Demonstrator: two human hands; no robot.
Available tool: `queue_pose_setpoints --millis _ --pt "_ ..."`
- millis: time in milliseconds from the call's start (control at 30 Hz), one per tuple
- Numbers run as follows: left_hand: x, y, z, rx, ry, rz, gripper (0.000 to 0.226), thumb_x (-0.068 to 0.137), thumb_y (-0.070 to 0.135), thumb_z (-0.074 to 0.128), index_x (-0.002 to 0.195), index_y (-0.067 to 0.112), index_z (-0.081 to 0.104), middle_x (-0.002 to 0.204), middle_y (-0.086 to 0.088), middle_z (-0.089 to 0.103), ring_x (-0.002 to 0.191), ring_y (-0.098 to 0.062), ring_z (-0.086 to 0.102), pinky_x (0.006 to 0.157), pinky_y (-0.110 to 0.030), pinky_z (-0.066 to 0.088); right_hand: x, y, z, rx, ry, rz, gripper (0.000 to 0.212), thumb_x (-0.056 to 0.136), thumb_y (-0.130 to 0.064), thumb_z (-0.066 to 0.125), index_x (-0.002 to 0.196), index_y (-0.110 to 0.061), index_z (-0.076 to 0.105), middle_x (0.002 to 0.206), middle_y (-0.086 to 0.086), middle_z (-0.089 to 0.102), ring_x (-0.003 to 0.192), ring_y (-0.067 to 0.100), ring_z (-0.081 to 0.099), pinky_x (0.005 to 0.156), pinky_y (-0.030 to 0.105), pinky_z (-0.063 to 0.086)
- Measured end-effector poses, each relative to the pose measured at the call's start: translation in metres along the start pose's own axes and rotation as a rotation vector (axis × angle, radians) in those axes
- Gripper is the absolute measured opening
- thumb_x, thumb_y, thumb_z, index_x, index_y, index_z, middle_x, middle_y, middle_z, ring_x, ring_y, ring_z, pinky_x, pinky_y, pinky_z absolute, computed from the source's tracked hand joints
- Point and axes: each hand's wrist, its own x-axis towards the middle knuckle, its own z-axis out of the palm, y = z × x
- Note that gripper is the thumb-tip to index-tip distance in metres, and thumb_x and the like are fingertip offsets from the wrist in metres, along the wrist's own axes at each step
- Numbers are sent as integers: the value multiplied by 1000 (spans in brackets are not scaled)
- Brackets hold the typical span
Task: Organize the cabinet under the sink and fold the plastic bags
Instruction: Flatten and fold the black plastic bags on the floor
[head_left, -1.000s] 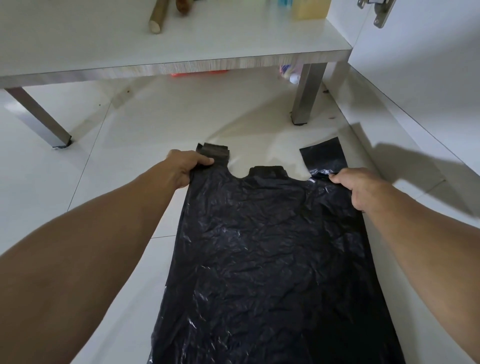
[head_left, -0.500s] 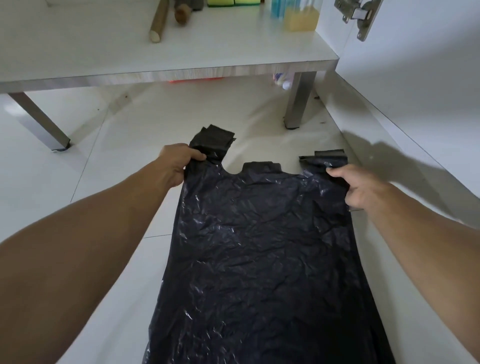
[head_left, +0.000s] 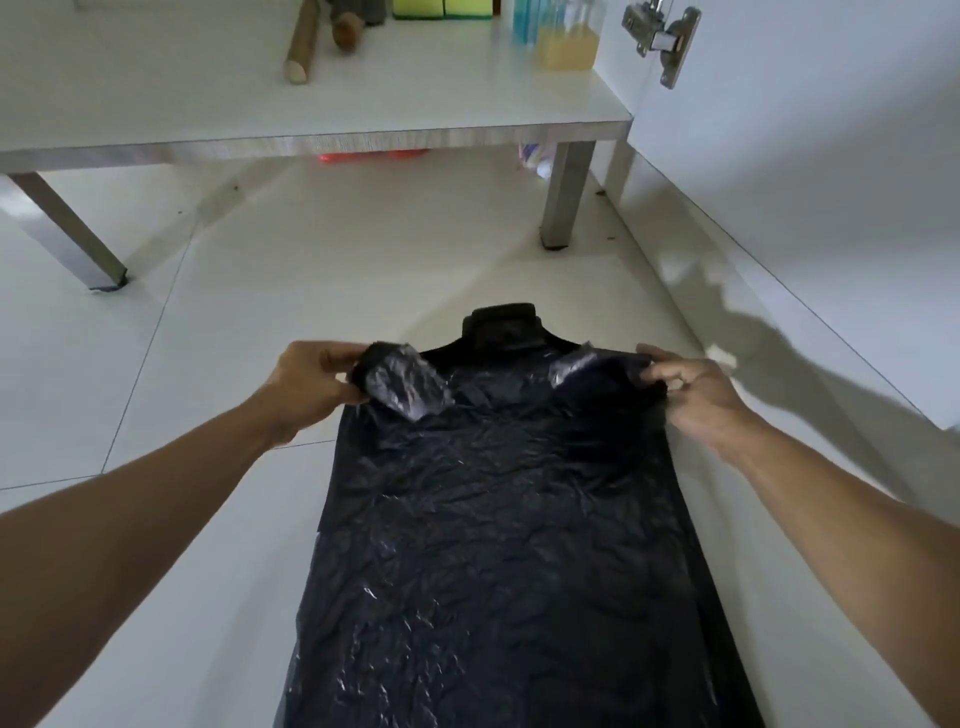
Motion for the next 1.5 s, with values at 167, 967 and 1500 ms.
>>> queue_pose_setpoints --millis 167,967,1500 --pt "-35 -20 5 214 -34 93 30 73 -1 79 91 23 76 97 0 72 99 -16 61 85 -27 43 -21 15 0 -194 2 17 65 73 23 59 71 -40 76 155 -5 33 145 16 26 120 35 23" --pt "-46 10 25 -699 201 -573 10 84 18 51 90 10 49 82 -8 48 65 -23 47 56 -31 42 -17 -6 16 225 180 552 44 67 -21 87 103 -5 66 101 9 68 79 21 64 55 25 47" --pt "-6 -1 59 240 406 -492 69 62 42 87 110 5 54 114 -14 59 105 -32 56 91 -41 51 8 -17 18 411 86 658 42 71 -20 86 105 -7 66 100 12 70 83 29 69 58 38 56"
